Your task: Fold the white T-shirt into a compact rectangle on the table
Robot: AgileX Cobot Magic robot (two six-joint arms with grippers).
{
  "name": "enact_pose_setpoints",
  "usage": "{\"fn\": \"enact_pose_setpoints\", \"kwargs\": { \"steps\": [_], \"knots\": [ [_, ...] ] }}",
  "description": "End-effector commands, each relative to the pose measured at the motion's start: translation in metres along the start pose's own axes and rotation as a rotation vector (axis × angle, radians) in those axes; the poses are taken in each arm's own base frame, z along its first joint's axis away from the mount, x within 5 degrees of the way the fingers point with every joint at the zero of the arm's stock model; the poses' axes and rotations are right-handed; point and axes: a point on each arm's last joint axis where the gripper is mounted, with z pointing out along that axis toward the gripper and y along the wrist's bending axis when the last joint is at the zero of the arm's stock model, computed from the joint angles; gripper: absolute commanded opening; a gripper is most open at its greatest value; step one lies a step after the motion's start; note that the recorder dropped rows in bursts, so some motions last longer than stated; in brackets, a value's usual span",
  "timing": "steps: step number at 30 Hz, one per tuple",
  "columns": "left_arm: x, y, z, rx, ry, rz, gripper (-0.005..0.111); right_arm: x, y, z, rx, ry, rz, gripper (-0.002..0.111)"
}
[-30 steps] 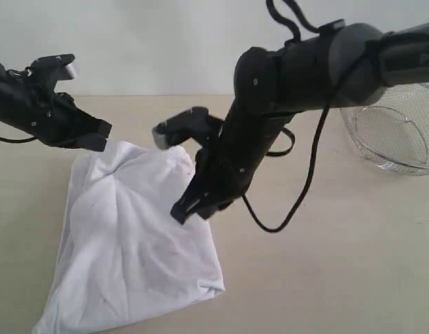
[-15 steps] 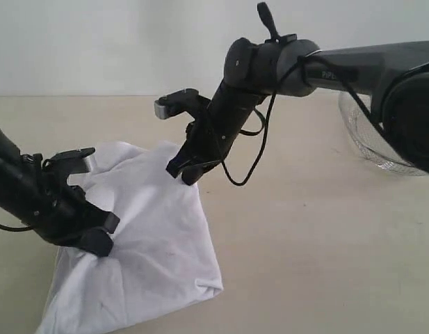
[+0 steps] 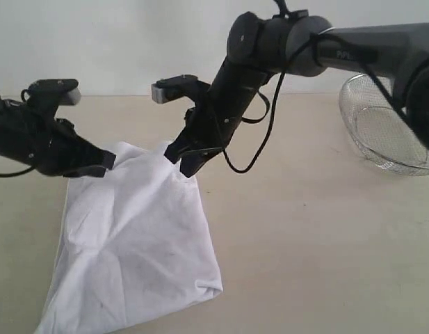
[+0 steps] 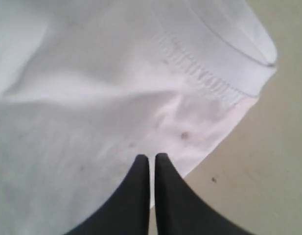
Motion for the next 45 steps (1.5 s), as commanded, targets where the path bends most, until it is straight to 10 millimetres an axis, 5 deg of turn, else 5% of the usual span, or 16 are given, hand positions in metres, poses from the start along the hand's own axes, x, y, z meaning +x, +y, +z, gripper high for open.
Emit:
{"fn": "enact_pose_setpoints", "kwargs": {
  "steps": [1, 9, 15, 24, 34, 45],
  "knots": [
    [-0.026, 0.020, 0.005, -0.070, -0.082, 0.005, 0.004, 0.005, 0.013, -0.023, -0.067, 0.072, -0.009, 0.000],
    [-0.046, 0.058, 0.037, -0.062, -0.050, -0.038, 0.004, 0.031, 0.020, -0.006, -0.159, 0.160, 0.062, 0.000],
    [-0.052, 0.069, 0.064, -0.039, -0.019, -0.043, 0.004, 0.052, 0.035, 0.003, -0.285, 0.169, 0.094, 0.000],
    [-0.070, 0.054, 0.040, 0.045, -0.045, -0.021, 0.004, 0.079, 0.043, 0.022, -0.341, 0.246, 0.146, 0.000],
    [-0.064, 0.062, 0.058, 0.005, -0.037, -0.011, 0.004, 0.075, 0.066, 0.039, -0.304, 0.241, 0.093, 0.000],
    [-0.048, 0.073, 0.082, -0.024, 0.023, -0.037, 0.004, 0.077, 0.063, 0.041, -0.255, 0.261, 0.096, 0.000]
  ]
}}
